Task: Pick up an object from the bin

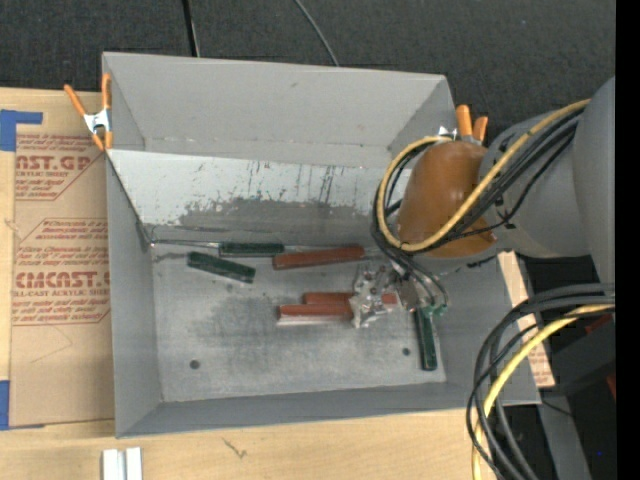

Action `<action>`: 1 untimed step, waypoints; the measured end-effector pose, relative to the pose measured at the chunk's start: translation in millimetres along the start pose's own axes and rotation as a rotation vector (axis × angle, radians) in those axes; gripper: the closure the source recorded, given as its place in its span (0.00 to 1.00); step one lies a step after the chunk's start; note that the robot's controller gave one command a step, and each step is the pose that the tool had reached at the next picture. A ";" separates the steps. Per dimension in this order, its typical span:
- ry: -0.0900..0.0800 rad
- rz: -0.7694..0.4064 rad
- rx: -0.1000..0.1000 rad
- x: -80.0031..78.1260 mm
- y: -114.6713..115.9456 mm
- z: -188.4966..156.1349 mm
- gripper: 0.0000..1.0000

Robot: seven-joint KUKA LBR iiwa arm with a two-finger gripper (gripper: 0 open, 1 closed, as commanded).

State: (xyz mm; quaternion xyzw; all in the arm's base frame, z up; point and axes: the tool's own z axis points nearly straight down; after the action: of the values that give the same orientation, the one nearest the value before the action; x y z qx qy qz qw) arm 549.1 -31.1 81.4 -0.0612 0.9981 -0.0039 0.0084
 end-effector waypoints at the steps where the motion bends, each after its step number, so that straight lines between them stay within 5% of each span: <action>1: 0.008 -0.001 -0.004 2.3 1.9 1.7 0.00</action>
Offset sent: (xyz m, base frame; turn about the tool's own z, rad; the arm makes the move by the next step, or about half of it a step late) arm 0.0000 0.0000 0.0000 0.0000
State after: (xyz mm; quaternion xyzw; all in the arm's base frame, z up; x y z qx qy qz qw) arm 546.5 -29.5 79.6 -0.0618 0.9981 -0.0024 0.0042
